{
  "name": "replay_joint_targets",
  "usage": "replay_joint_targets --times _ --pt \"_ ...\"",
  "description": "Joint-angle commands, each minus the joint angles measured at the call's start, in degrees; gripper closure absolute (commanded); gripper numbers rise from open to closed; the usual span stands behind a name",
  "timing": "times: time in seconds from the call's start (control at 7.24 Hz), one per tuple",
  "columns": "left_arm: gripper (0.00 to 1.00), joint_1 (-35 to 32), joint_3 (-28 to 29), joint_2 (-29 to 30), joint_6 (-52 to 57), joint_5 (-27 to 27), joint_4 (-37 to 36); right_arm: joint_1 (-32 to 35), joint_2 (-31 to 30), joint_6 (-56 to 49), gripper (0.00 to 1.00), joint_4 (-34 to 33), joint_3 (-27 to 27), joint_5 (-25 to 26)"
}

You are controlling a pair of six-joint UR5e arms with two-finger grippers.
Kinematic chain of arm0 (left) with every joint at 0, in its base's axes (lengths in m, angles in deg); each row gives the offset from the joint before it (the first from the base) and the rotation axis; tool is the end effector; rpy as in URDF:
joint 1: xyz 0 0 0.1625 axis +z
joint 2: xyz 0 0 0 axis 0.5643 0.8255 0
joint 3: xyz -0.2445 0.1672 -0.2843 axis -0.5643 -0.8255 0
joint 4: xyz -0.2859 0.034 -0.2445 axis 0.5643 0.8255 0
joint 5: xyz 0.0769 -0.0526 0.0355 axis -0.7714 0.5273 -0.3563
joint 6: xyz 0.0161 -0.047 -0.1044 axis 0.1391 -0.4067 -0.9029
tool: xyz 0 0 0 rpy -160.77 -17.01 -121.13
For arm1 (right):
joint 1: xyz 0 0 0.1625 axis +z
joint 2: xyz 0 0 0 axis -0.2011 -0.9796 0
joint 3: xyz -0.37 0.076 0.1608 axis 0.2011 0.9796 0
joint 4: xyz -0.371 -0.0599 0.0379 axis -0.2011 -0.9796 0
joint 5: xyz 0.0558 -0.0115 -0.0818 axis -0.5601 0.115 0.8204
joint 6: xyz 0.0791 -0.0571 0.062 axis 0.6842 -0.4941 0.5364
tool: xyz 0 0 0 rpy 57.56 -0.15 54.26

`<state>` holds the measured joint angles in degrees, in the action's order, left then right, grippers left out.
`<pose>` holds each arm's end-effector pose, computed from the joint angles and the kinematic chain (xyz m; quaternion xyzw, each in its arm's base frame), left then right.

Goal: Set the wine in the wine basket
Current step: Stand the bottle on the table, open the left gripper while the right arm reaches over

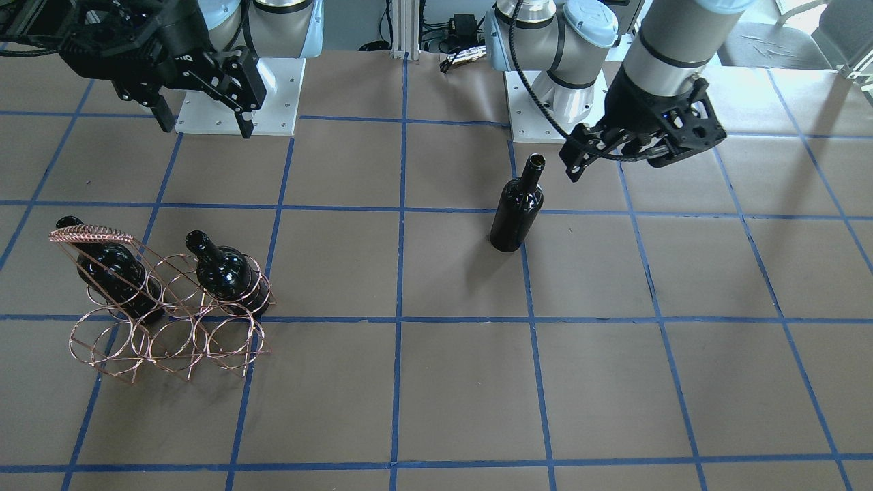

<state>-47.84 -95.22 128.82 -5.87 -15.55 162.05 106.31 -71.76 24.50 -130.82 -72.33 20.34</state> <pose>-0.0755 -0.4205 0.4456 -0.1952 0.9797 0.0450 0.0084 0.1678 -0.4149 0.5003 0.0557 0.9973 -0.0465 0.0058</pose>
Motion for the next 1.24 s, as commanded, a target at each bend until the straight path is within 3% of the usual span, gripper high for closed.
replay_joint_targets --times 0.0,0.14,0.28,0.55,0.83,1.11 --pt "0.00 14.37 5.61 -1.31 19.58 -0.94 10.32 8.52 2.78 13.10 0.00 -1.86 0.46 0.63" --pt "0.00 18.78 5.62 -2.02 29.87 -4.86 11.83 12.74 4.80 18.90 0.00 -4.14 0.64 0.63" --pt "0.00 20.83 5.97 -2.54 33.97 -4.90 11.84 18.09 8.04 27.14 0.00 -6.77 0.56 1.24" --pt "0.00 20.76 8.78 -3.25 34.01 -3.76 11.67 26.63 15.33 38.50 0.00 -14.59 1.86 4.58" --pt "0.00 21.29 9.31 -3.69 34.80 -3.67 11.75 32.36 21.67 46.78 0.00 -15.85 7.21 4.15" --pt "0.00 21.28 9.05 -4.04 34.72 -4.37 11.75 36.59 25.21 46.91 0.00 -16.11 10.92 4.24"
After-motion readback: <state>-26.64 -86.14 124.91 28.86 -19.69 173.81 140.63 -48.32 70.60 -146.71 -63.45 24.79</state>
